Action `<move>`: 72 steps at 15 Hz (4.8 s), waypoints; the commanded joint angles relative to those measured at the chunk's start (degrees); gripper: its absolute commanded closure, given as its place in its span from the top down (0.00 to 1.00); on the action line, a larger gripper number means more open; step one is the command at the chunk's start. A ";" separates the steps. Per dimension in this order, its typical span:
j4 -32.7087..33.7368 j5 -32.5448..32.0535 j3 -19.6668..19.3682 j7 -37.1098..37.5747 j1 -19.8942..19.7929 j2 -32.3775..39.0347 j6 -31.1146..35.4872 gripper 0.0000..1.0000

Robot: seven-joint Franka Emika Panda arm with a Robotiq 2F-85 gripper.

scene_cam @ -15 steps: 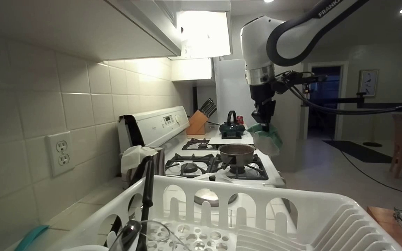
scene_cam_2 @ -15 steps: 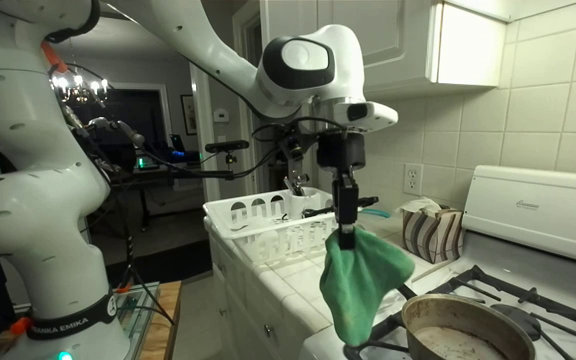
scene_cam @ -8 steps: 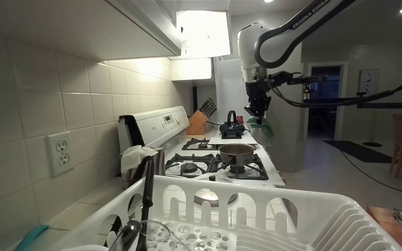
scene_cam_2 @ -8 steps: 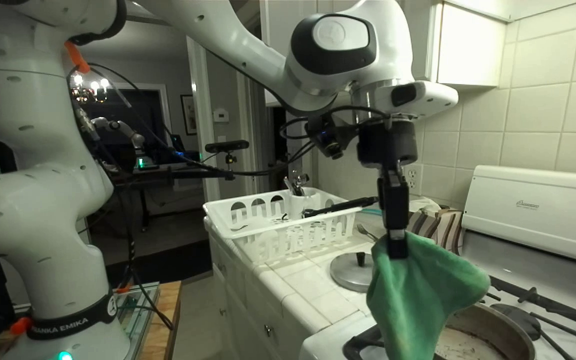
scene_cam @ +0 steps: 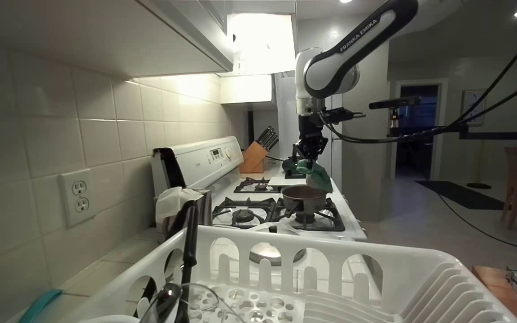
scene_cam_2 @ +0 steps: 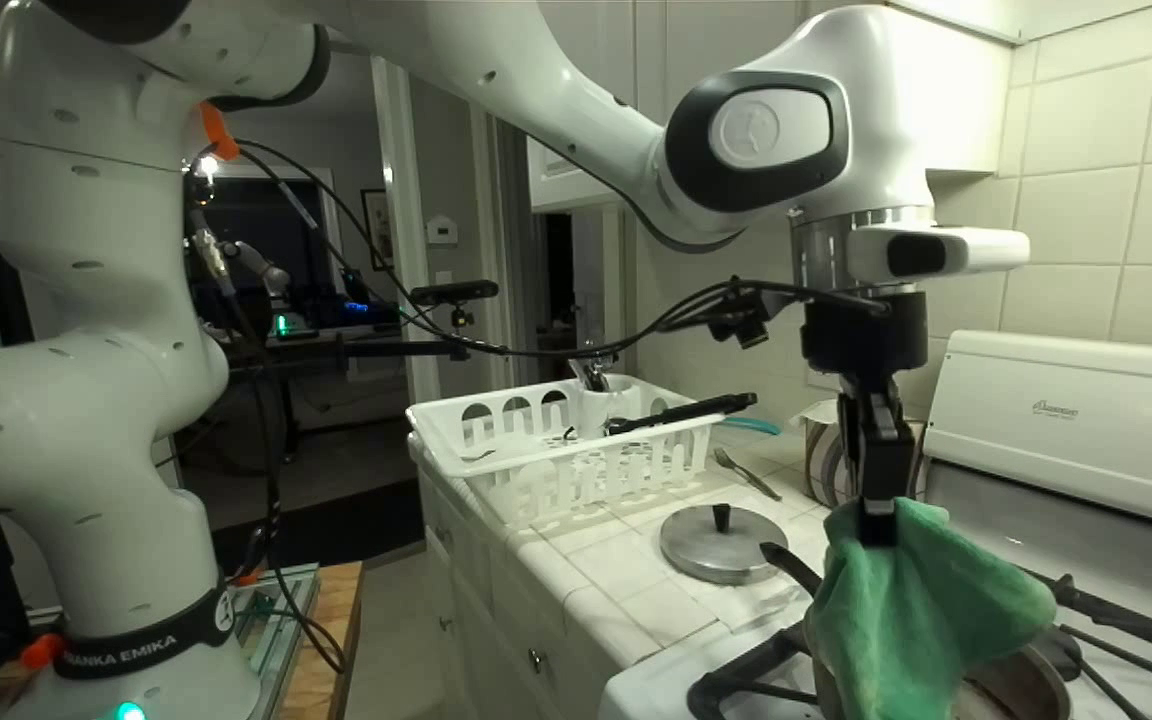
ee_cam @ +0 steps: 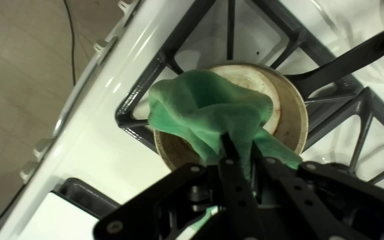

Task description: Uncover the pot and put the green cloth inside

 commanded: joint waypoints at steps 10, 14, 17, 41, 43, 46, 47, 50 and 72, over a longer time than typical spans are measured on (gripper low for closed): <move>3.01 24.03 2.70 -27.86 -5.89 11.29 1.89 0.02; 3.23 24.55 2.11 -30.16 -7.56 12.96 0.94 0.02; 2.80 21.64 0.76 -27.87 -7.03 11.83 0.51 0.35; -3.09 1.45 -4.16 -0.27 0.78 4.14 -2.15 1.00; -2.23 1.37 -4.58 -0.44 0.51 5.07 -2.49 1.00; -0.88 1.85 -4.72 -1.44 0.03 6.65 -2.86 0.97; -0.39 1.90 -4.66 -1.76 -0.04 7.29 -2.85 0.92; 1.69 1.62 -4.69 -2.25 -0.04 9.37 -3.08 0.83; 6.97 17.93 4.76 -39.38 -8.63 15.24 2.45 0.01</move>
